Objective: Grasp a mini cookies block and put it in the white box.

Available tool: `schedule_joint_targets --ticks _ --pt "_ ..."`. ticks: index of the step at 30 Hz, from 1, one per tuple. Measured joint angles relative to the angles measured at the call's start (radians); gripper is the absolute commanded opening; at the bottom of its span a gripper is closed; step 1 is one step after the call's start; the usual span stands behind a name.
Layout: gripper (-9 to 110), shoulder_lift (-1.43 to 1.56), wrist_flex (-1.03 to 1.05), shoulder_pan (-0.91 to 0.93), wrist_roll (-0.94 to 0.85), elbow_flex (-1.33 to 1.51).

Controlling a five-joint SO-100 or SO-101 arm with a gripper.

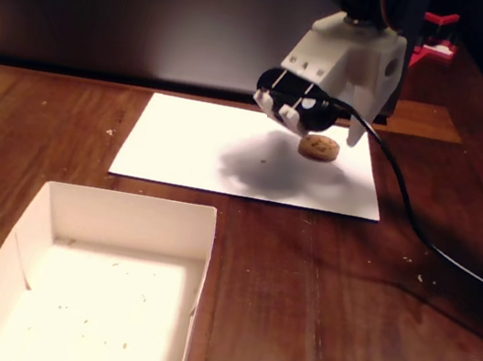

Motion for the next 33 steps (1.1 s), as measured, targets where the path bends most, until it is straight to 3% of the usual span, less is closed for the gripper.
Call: schedule_joint_targets --ticks 33 --pt "44 -0.100 -0.029 0.012 0.029 0.000"
